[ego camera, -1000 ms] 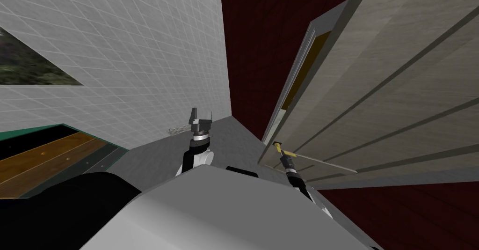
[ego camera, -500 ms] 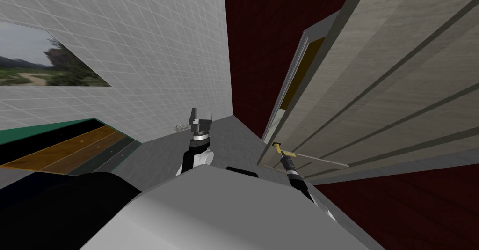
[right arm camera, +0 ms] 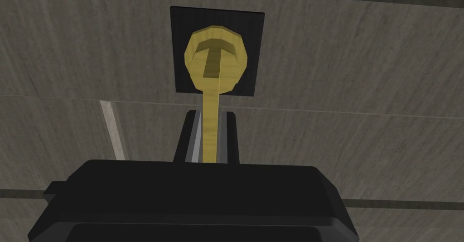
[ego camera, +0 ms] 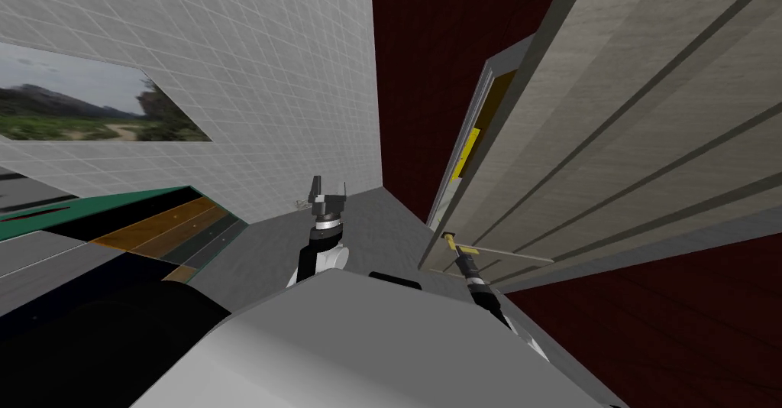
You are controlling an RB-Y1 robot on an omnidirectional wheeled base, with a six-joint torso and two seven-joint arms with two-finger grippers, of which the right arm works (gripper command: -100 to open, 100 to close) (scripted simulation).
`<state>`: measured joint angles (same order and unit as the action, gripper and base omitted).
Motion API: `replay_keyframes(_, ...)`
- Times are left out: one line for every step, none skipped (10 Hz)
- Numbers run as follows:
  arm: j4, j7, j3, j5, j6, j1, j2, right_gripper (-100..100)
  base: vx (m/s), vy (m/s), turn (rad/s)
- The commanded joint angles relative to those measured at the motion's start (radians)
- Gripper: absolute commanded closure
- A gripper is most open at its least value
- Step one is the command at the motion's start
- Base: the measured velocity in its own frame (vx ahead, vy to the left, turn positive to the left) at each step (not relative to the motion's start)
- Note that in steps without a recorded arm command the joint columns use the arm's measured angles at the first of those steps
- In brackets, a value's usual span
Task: Pull the door open
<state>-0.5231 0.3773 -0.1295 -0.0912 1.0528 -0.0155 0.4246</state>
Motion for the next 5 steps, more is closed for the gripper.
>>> replay_keyframes(0.007,0.017,0.005,0.030,0.016,-0.003,0.000,100,-0.190,-0.102,0.060)
replay_keyframes(0.010,0.023,0.007,0.042,0.020,-0.005,0.000,100,-0.196,-0.092,0.049)
replay_keyframes(0.009,0.018,0.004,0.035,0.016,-0.006,-0.002,100,-0.088,-0.032,0.023)
replay_keyframes(0.024,0.030,-0.001,0.035,0.048,0.010,0.009,100,-0.140,-0.044,0.204)
replay_keyframes(0.031,0.037,-0.003,0.034,0.067,0.020,0.017,100,-0.225,-0.061,0.295)
